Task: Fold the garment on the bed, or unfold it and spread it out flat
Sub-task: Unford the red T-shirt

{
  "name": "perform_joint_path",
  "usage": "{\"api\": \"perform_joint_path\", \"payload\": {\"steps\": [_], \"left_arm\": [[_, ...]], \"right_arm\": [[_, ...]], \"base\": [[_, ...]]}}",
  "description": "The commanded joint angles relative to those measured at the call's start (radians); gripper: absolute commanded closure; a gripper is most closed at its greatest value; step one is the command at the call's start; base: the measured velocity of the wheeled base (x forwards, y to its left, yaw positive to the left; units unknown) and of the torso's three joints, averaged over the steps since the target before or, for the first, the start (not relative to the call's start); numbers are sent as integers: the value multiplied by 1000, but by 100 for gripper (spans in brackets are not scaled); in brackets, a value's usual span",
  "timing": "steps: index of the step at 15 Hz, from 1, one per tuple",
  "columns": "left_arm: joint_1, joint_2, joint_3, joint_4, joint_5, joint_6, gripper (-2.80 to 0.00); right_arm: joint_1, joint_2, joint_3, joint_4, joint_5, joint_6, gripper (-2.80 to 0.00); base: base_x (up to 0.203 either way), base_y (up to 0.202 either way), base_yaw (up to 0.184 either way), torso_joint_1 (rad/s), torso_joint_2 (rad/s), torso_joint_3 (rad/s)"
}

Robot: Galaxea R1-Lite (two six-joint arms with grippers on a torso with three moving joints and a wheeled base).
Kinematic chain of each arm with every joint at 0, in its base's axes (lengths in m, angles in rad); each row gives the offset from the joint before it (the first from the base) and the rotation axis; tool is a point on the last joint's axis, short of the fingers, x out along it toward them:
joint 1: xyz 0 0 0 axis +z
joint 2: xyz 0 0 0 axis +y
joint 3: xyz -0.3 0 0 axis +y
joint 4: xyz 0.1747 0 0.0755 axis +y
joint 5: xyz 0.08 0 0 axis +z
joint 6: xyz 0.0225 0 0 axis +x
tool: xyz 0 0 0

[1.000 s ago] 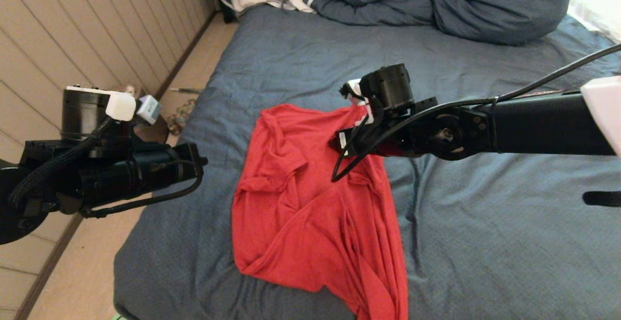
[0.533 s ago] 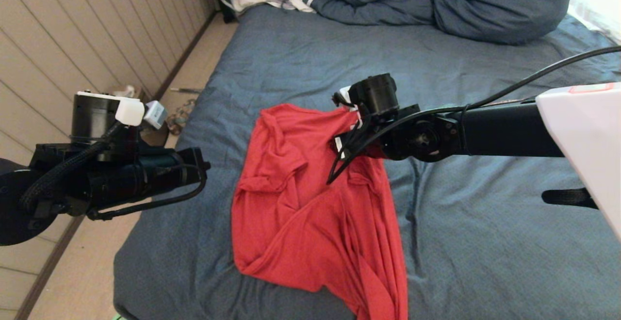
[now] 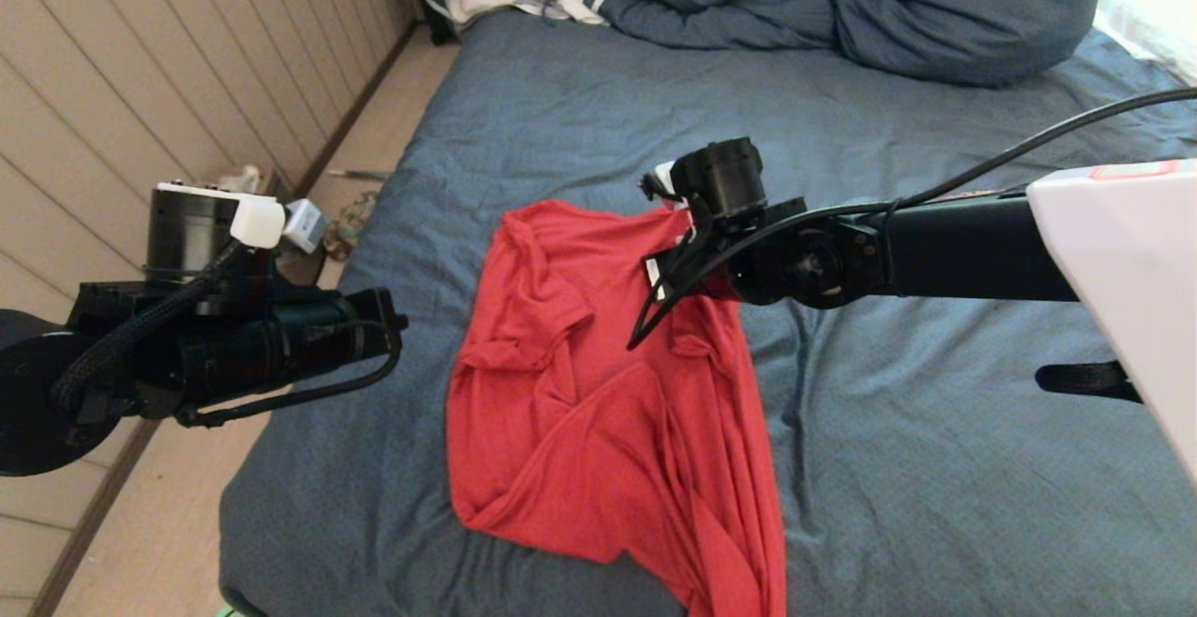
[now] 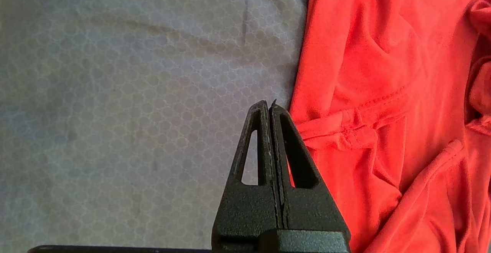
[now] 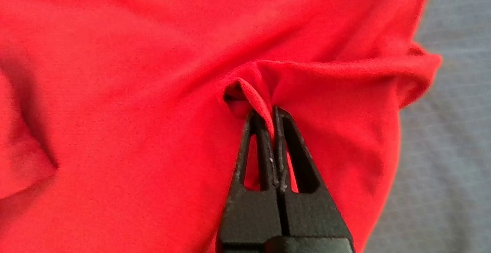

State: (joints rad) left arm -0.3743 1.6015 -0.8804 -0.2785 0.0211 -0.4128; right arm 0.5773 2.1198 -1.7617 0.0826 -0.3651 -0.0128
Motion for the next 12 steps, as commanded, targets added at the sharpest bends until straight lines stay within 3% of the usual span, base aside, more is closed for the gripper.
{"api": "perform_joint_path", "payload": {"steps": [1, 4, 7, 10, 12], "left_arm": [[0, 3, 0, -2, 0, -3, 0], [-2, -5, 0, -4, 2, -3, 0], [-2, -9, 1, -4, 2, -4, 0], [-2, -9, 1, -4, 2, -4, 0], [-2, -14, 6, -4, 2, -4, 0]], "right_arm": [[-4, -41, 1, -1, -3, -1, 0], [-28, -110, 14, 1, -3, -5, 0], [-122, -207, 70, 0, -3, -9, 0], [-122, -207, 70, 0, -3, -9, 0], [-152, -250, 141, -32, -2, -3, 0]], "base": [[0, 0, 0, 0, 0, 0], [0, 0, 0, 0, 0, 0], [0, 0, 0, 0, 0, 0], [0, 0, 0, 0, 0, 0], [0, 0, 0, 0, 0, 0]]}}
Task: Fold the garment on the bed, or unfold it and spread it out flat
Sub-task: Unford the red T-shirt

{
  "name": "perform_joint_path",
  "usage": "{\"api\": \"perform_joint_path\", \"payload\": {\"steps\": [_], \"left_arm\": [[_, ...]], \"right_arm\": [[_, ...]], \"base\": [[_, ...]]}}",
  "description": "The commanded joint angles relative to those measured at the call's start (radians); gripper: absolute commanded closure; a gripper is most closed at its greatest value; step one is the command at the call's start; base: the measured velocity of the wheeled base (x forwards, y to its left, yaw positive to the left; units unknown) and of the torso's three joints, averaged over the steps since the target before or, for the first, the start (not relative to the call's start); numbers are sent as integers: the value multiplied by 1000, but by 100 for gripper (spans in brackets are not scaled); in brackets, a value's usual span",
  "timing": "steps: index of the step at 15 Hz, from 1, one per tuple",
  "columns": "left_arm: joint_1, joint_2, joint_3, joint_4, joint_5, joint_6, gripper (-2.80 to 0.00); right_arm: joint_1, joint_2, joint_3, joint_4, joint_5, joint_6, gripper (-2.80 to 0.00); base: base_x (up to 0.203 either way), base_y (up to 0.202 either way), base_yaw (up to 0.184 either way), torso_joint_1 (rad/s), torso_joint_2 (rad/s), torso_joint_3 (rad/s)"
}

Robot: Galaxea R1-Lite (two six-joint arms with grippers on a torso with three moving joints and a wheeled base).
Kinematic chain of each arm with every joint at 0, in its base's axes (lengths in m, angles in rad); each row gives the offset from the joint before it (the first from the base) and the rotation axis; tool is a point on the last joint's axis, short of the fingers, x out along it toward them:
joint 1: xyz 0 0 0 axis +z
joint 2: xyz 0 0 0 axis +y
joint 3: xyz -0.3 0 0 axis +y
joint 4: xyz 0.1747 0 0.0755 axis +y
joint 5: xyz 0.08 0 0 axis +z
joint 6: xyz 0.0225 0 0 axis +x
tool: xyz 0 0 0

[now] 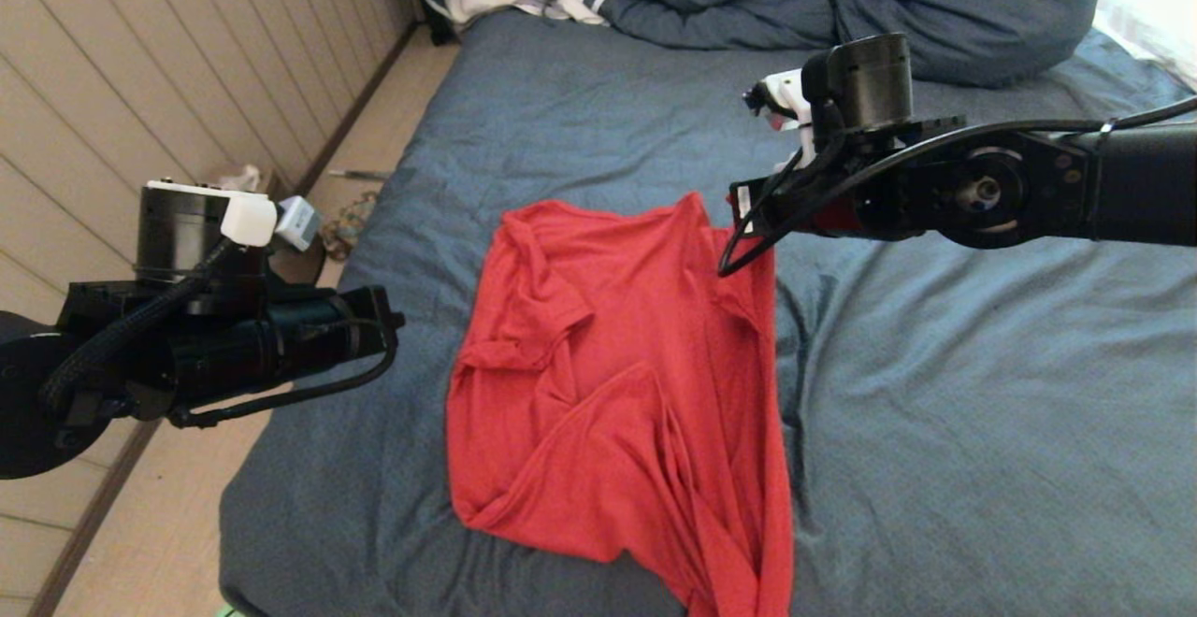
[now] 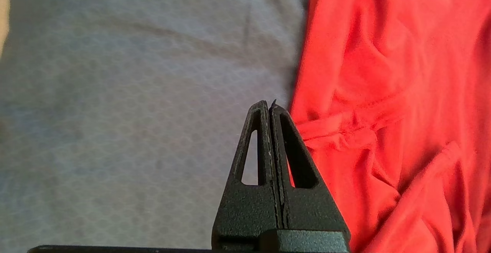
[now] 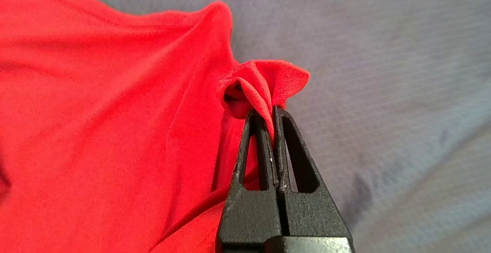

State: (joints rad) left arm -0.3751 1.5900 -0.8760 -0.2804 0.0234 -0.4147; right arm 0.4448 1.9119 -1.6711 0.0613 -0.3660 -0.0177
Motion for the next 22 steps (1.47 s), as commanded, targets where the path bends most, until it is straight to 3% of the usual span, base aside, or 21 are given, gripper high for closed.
{"api": "perform_joint_path", "payload": {"steps": [1, 4, 7, 8, 9, 18, 19, 20, 22], "left_arm": [[-2, -2, 5, -2, 0, -3, 0], [-5, -2, 5, -2, 0, -4, 0], [-8, 2, 16, -17, 0, -3, 0], [-9, 2, 17, -22, 1, -3, 0], [-10, 4, 20, -26, 1, -4, 0], [-25, -4, 26, -26, 1, -6, 0], [-25, -4, 26, -26, 1, -6, 0], [-27, -5, 28, -27, 1, -6, 0], [-41, -10, 28, -28, 7, -39, 0]], "right_arm": [[-40, -73, 148, -40, -1, 4, 0], [-121, -139, 371, -176, 7, 7, 0], [-161, -148, 429, -195, 13, 17, 0], [-170, -148, 438, -195, 13, 19, -226], [-186, -149, 449, -201, 16, 19, -280], [-225, -225, 488, -241, 67, 39, -280], [-219, -232, 484, -238, 73, 48, 0], [-217, -234, 483, -234, 72, 50, 0], [-133, -242, 446, -119, 68, 81, 0]], "base": [[0, 0, 0, 0, 0, 0], [0, 0, 0, 0, 0, 0], [0, 0, 0, 0, 0, 0], [0, 0, 0, 0, 0, 0], [0, 0, 0, 0, 0, 0], [0, 0, 0, 0, 0, 0], [0, 0, 0, 0, 0, 0], [0, 0, 0, 0, 0, 0], [0, 0, 0, 0, 0, 0]]}}
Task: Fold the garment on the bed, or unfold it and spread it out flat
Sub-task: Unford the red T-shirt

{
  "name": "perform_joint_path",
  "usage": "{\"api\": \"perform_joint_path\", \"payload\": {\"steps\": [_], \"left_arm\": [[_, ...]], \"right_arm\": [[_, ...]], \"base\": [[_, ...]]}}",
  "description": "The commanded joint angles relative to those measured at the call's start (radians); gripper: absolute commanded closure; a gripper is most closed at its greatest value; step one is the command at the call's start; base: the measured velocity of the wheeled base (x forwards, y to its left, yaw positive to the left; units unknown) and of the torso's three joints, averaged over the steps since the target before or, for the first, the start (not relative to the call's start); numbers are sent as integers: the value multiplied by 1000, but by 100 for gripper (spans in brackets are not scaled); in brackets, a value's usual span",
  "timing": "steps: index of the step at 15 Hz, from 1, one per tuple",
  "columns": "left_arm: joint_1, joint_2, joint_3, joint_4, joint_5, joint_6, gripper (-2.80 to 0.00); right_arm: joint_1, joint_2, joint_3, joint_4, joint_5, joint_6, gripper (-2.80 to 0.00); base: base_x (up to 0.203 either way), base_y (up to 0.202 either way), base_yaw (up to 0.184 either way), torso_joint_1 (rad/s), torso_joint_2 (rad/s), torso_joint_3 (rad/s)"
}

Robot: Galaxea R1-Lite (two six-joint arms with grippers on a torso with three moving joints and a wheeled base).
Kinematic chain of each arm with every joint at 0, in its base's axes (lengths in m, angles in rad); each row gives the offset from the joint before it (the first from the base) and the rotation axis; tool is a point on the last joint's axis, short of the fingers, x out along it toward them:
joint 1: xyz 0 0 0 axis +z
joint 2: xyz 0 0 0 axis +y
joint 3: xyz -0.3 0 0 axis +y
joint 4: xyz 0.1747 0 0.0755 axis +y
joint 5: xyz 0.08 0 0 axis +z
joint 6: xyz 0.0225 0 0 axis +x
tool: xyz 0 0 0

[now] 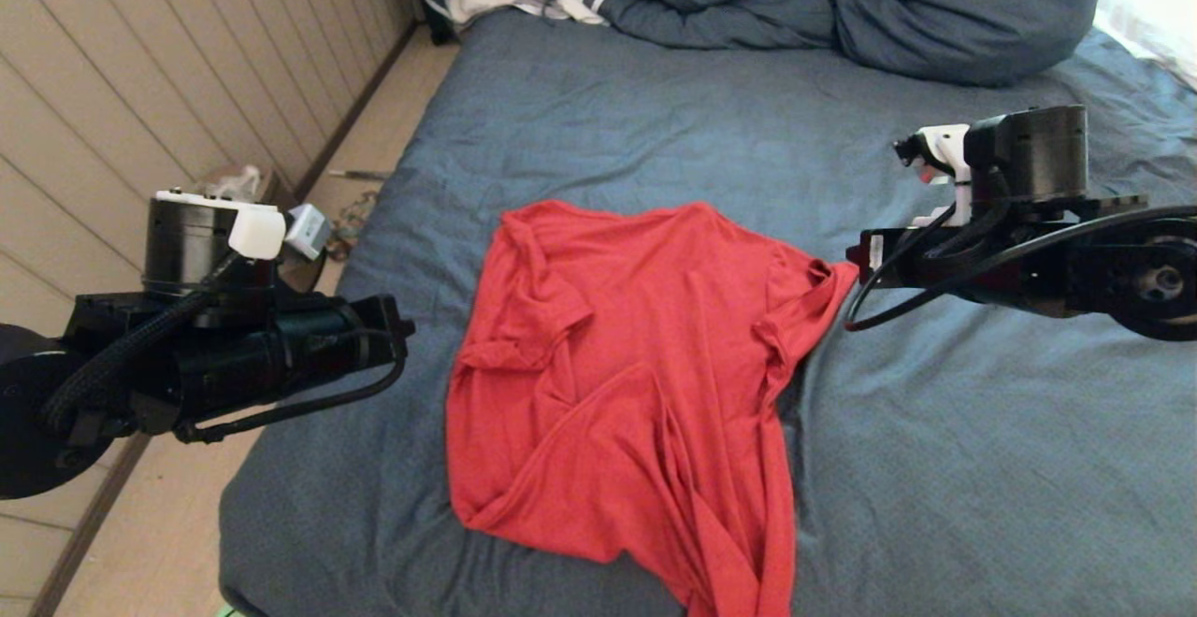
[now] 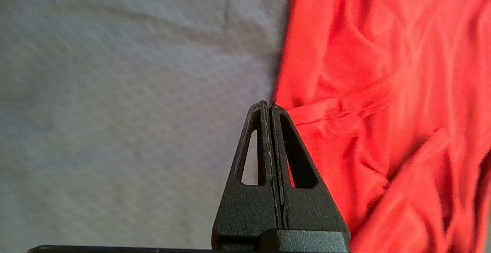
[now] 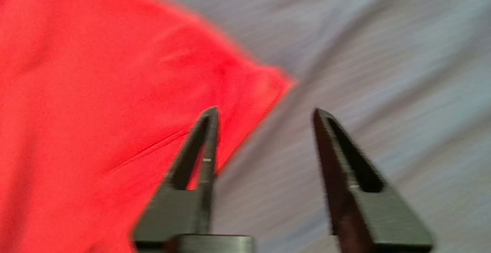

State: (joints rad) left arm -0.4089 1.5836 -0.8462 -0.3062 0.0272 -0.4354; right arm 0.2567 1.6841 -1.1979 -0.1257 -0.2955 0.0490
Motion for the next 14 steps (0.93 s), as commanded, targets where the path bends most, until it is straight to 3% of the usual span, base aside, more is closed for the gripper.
{"api": "perform_joint_path", "payload": {"steps": [1, 5, 8, 14], "left_arm": [[-10, -8, -4, -1, 5, -34, 0], [-23, -24, 1, 7, 6, -61, 0], [-24, -24, 12, 9, 3, -71, 0], [-24, -21, 24, 2, 2, -77, 0]], "right_arm": [[79, -13, -72, 126, -4, 47, 0], [154, 70, -282, 445, 0, 224, 0], [171, 164, -346, 491, 2, 265, 0], [178, 256, -378, 488, 7, 271, 0]], "base": [[0, 0, 0, 0, 0, 0], [0, 0, 0, 0, 0, 0], [0, 0, 0, 0, 0, 0], [0, 0, 0, 0, 0, 0]]}}
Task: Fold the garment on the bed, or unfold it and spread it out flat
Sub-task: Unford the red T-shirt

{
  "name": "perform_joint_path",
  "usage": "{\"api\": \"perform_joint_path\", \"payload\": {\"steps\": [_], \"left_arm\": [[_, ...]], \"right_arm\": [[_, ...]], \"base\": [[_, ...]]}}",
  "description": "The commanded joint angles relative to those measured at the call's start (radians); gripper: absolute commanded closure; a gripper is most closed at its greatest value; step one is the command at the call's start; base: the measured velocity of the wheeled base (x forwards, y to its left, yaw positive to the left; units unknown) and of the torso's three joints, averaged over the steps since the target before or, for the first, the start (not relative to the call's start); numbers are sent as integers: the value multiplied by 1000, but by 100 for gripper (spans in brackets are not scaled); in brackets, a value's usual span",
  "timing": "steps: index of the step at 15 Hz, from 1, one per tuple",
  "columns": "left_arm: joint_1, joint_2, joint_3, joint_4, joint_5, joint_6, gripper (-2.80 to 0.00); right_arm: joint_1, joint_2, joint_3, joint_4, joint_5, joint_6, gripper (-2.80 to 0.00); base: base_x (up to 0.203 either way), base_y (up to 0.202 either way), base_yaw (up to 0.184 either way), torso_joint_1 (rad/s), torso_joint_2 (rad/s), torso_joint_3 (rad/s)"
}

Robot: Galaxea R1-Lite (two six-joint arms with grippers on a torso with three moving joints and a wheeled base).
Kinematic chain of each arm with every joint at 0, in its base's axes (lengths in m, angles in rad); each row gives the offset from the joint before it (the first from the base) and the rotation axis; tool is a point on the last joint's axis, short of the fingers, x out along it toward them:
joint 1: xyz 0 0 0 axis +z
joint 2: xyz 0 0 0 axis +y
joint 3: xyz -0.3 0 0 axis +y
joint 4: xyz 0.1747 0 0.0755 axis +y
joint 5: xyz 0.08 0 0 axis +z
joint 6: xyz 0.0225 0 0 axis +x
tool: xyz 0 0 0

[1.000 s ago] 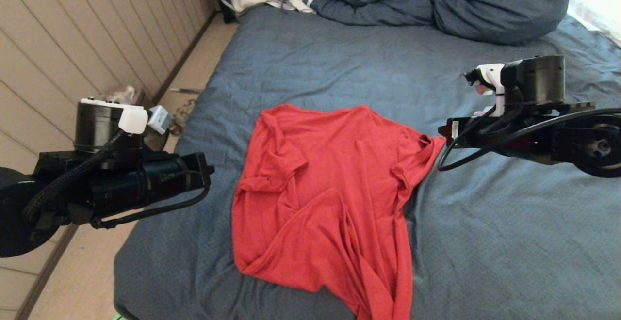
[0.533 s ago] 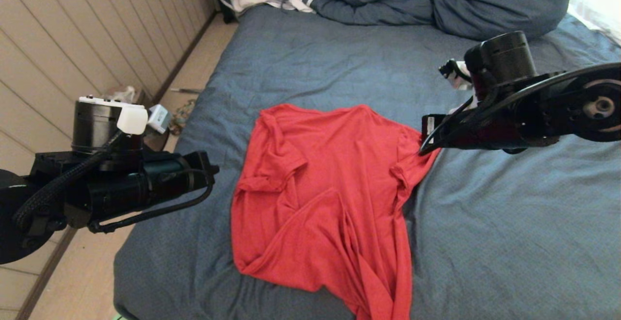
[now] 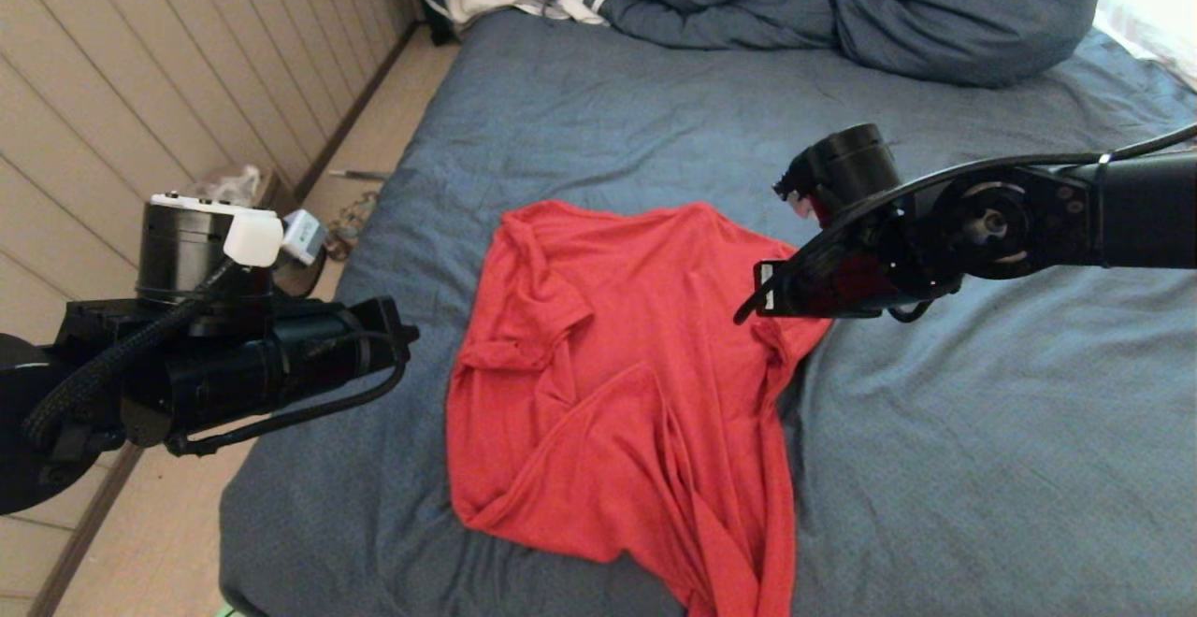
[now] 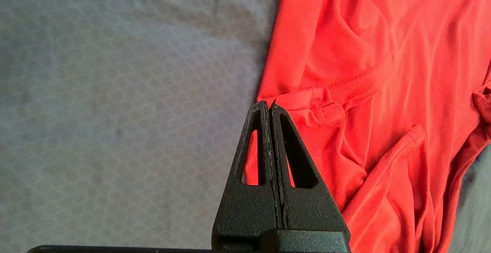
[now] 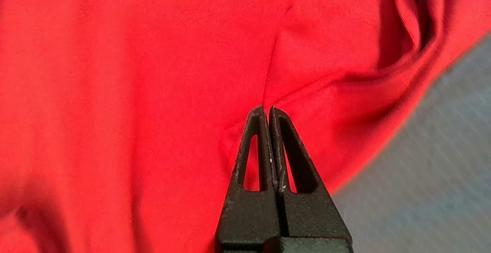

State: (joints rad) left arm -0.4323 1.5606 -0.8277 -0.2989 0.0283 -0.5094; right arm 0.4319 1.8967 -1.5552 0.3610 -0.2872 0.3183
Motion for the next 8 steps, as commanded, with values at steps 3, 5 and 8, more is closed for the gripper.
{"api": "perform_joint_path", "payload": {"steps": [3, 5, 8], "left_arm": [[-1, 6, 7, -6, 1, -1, 0], [0, 6, 7, -6, 1, -1, 0], [-2, 9, 7, -6, 1, -1, 0]], "right_arm": [[30, 59, -60, 1, 4, 2, 0], [39, 69, -78, 1, 6, 2, 0], [47, 78, -80, 1, 5, 2, 0]], "base": [[0, 0, 0, 0, 0, 0], [0, 0, 0, 0, 0, 0], [0, 0, 0, 0, 0, 0]]}}
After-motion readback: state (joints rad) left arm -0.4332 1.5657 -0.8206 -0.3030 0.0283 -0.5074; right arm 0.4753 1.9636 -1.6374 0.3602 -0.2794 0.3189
